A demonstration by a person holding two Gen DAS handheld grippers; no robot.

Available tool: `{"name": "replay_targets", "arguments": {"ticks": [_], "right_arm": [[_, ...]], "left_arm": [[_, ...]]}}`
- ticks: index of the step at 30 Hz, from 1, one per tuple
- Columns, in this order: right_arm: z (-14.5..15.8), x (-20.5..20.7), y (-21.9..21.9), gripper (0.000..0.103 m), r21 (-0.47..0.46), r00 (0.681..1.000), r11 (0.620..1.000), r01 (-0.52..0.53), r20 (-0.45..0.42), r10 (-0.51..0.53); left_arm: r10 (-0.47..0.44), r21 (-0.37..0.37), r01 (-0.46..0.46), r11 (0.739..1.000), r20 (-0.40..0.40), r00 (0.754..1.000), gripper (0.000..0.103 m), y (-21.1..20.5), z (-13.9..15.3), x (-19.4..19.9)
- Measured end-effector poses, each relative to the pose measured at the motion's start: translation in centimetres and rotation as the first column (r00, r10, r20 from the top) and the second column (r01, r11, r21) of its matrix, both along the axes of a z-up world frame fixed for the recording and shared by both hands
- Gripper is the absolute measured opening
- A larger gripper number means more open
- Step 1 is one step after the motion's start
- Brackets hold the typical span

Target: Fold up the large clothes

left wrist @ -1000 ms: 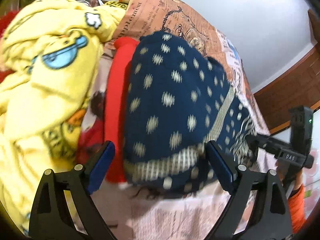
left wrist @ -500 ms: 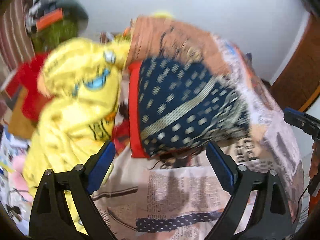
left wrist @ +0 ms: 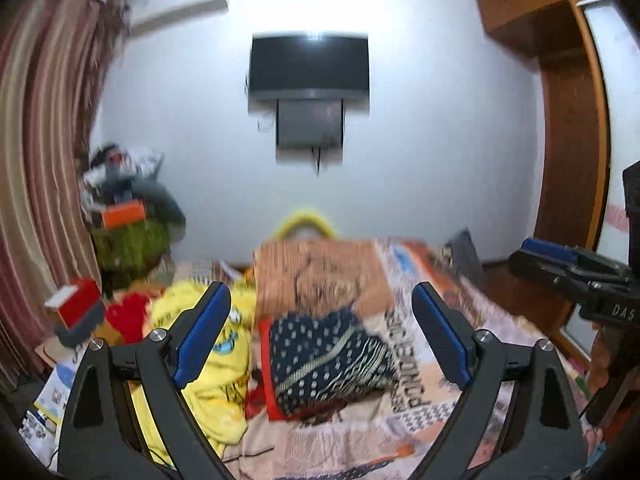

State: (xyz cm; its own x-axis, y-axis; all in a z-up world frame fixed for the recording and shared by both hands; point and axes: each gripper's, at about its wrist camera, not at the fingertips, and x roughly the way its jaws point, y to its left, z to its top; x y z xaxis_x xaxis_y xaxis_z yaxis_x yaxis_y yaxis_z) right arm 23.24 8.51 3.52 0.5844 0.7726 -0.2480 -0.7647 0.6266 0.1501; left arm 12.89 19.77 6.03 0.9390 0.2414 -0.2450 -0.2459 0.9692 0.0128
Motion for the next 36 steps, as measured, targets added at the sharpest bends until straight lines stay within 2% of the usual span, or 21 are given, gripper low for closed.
{"name": "replay_targets", "arguments": {"ticks": [4,9,11,12,13,14,19,36], "right_arm": [[1.0,-3.5,-0.9,0.062,0.055,0.996,0.998,0.017,0.085,-0.022],[0.8,-6.2,-1.2,0.063,0.097,0.986,0.994,0.048,0.156,-0.063],[0.5,-6.5,-1.0,0.069,0.102,0.985,0.993,0.061,0.158,-0.077],[0.3,-6.5,-0.9,0.072,0.104,0.984,0.992,0.071,0.156,-0.087],[0.1,-6.4,-0.9,0.078,0.107,0.983,0.991,0.085,0.155,-0.101],[-0.1,-6.3,-0.9,0.084,0.111,0.981,0.989,0.099,0.155,-0.116],[-0.2,-6.0,-1.1,0.097,0.108,0.981,0.985,0.131,0.128,-0.145],[-0.4,-5.8,-1.1,0.100,0.093,0.980,0.984,0.155,0.112,-0.165]], "left_arm": [[0.022,0.024,-0.024,0.999,0.079,0.997,0.093,-2.2,0.8,-2.8],[0.052,0.045,-0.058,0.997,0.134,0.990,0.093,-3.9,0.7,-4.9],[0.058,0.039,-0.064,0.997,0.137,0.989,0.095,-4.0,0.5,-5.1],[0.058,0.037,-0.064,0.997,0.135,0.989,0.099,-4.1,0.4,-5.2],[0.061,0.035,-0.066,0.997,0.136,0.989,0.101,-4.1,0.3,-5.3],[0.062,0.033,-0.067,0.997,0.136,0.989,0.102,-4.2,0.2,-5.4],[0.062,0.014,-0.064,0.998,0.114,0.992,0.102,-3.9,-0.3,-5.4],[0.072,-0.004,-0.072,0.997,0.086,0.994,0.102,-3.0,-1.8,-5.0]]}}
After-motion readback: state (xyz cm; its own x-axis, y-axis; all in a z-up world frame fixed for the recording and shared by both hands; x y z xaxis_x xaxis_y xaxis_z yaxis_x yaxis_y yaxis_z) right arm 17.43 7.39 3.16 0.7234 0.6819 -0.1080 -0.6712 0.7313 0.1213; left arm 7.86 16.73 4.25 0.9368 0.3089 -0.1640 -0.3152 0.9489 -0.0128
